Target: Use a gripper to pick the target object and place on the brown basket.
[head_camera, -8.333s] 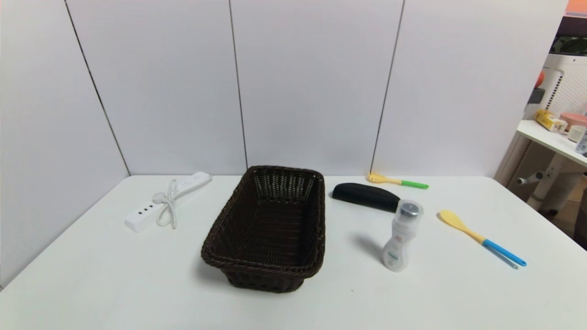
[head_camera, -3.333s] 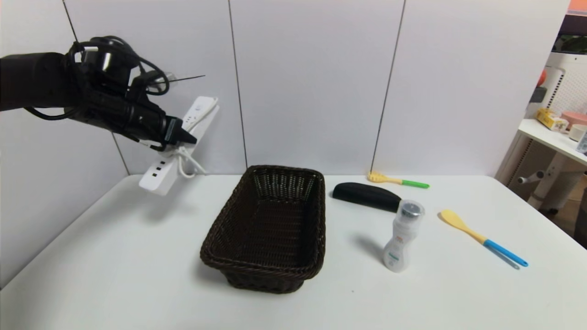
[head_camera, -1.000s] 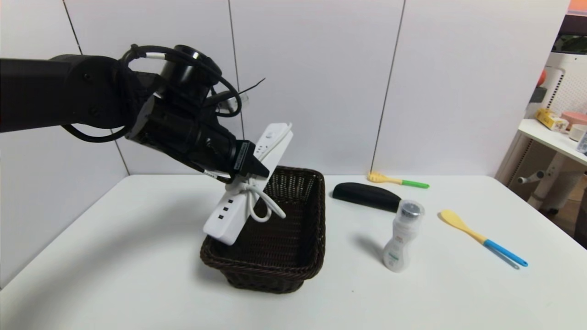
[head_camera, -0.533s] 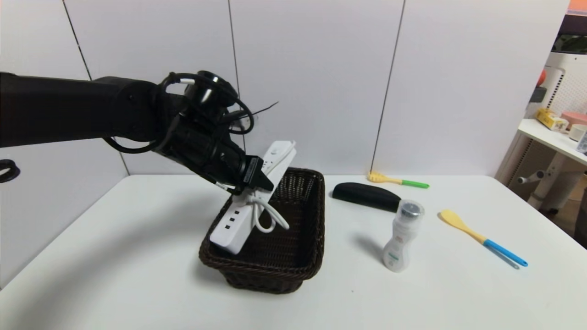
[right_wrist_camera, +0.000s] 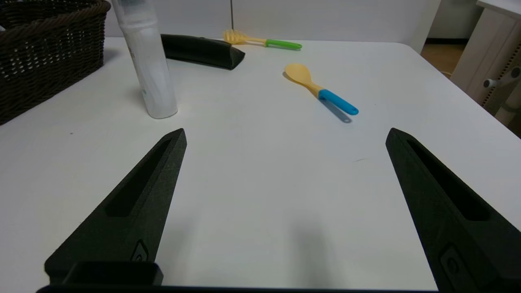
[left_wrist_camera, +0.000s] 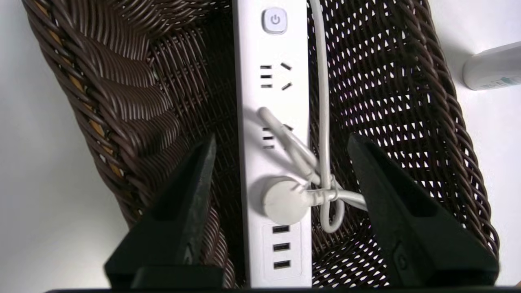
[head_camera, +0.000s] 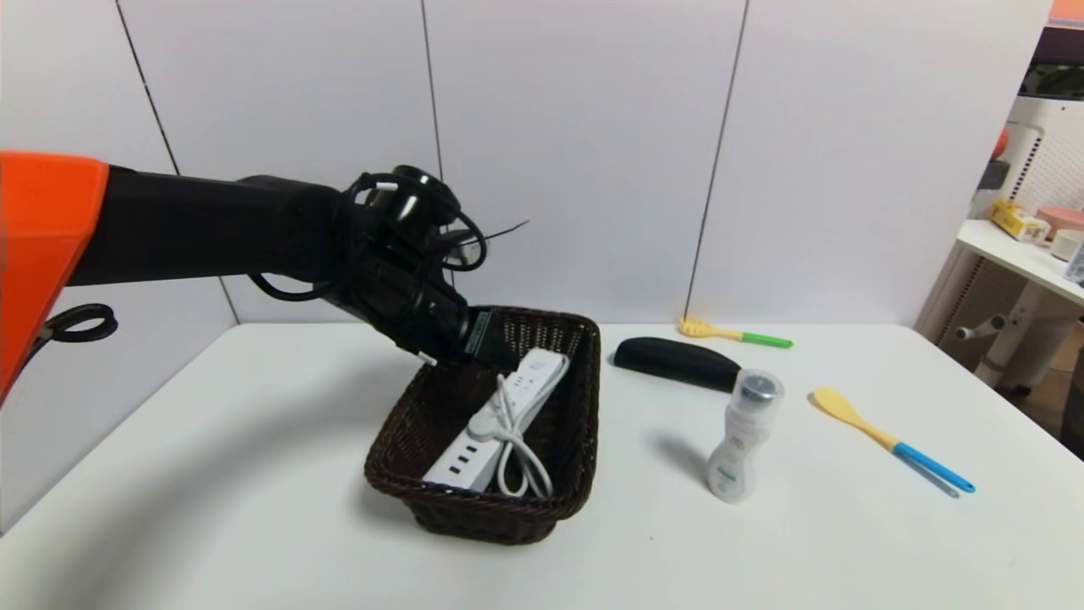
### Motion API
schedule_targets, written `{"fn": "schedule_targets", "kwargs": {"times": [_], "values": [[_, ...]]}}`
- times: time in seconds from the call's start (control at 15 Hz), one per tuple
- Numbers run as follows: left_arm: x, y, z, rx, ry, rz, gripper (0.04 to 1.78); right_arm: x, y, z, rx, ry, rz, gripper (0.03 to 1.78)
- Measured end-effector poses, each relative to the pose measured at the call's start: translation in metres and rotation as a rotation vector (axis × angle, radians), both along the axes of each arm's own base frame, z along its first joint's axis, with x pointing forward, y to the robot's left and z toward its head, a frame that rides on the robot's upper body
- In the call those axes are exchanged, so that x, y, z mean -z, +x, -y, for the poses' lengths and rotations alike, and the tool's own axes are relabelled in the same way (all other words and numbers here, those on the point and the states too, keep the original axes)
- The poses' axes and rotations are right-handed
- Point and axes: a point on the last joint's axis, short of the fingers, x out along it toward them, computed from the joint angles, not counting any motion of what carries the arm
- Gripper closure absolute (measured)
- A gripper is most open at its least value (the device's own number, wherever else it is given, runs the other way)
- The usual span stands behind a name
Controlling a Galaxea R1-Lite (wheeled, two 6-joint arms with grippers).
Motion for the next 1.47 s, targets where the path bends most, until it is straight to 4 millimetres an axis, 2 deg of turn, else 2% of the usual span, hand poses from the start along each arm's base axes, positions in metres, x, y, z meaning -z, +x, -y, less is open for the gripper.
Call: {"fn": "schedule_targets", "kwargs": {"times": [0.2,0.4,0.67,0.87,1.07,1.27,1.47], "values": [[-0.003,-0.001,-0.001,0.003,-0.001,0.009,0.45,0.000,0.000,0.000,0.000,0.000,0.000,0.12],[-0.025,-0.011,-0.006,0.006,-0.025,0.066,0.34,0.000,0.000,0.000,0.000,0.000,0.001,0.12],[-0.075,-0.045,-0.035,-0.024,-0.079,0.191,0.25,0.000,0.000,0.000,0.000,0.000,0.000,0.12],[-0.099,-0.081,-0.065,-0.052,-0.103,0.308,0.21,0.000,0.000,0.000,-0.001,0.000,0.000,0.12],[-0.105,-0.122,-0.096,-0.098,-0.127,0.433,0.18,0.000,0.000,0.000,0.000,0.000,0.001,0.12],[-0.102,-0.161,-0.121,-0.153,-0.145,0.527,0.16,0.000,0.000,0.000,0.000,0.000,0.000,0.12],[-0.095,-0.184,-0.133,-0.187,-0.155,0.589,0.15,0.000,0.000,0.000,0.000,0.000,0.001,0.12]]}}
